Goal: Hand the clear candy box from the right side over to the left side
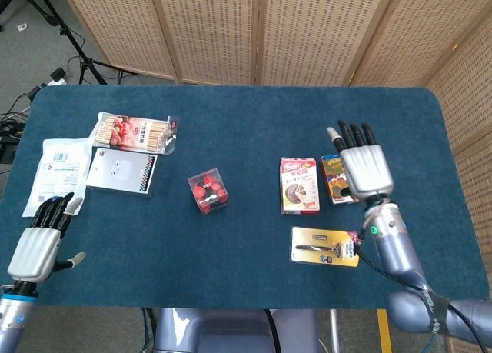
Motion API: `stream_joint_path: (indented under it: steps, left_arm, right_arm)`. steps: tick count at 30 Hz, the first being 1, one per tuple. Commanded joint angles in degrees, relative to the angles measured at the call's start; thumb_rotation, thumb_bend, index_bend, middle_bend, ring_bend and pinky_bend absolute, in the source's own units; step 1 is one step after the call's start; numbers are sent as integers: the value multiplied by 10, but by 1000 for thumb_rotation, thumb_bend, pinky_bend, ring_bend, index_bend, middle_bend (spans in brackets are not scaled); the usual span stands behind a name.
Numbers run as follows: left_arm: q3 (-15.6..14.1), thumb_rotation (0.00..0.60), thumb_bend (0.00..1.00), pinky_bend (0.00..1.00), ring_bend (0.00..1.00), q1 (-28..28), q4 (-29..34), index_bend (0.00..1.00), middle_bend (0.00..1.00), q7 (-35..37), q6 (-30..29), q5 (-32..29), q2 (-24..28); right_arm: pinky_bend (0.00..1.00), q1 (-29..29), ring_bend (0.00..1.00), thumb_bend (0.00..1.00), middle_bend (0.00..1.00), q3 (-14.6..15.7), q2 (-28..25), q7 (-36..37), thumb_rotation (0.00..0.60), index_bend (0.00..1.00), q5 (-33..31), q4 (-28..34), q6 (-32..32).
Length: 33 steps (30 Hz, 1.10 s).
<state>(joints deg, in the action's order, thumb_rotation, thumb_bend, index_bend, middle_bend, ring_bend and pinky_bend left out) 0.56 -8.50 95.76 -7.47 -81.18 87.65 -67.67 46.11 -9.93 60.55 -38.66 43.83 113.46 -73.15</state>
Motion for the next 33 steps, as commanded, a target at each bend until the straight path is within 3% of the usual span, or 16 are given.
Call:
stream_joint_path:
  steps: [1, 8, 14, 20, 27, 33]
  left_arm:
    - [-2, 600, 125, 0, 0, -3, -1, 0, 0, -15, 9, -4, -7]
    - [-3, 600, 124, 0, 0, -15, 16, 0, 0, -48, 32, -10, -21]
    - [26, 600, 123, 0, 0, -51, 65, 0, 0, -91, 68, -31, 0]
    - [69, 600, 124, 0, 0, -95, 133, 0, 0, -100, 116, -84, 36]
    - [137, 600, 123, 0, 0, -172, 211, 0, 0, -110, 201, -229, 69]
    - [175, 600, 122, 0, 0, -250, 248, 0, 0, -154, 243, -375, 61]
  right_arm:
    - [0, -174, 0, 0, 0, 111, -30, 197, 600, 0, 217, -76, -99]
    - [0, -282, 0, 0, 0, 155, 11, 335, 600, 0, 285, -185, -159]
    - [0, -331, 0, 0, 0, 154, 41, 393, 600, 0, 339, -246, -204]
    - [0, -349, 0, 0, 0, 144, 45, 420, 600, 0, 370, -263, -216]
    - [0, -363, 0, 0, 0, 135, 40, 442, 600, 0, 400, -264, -219]
    - [0, -370, 0, 0, 0, 125, 36, 453, 600, 0, 405, -262, -210]
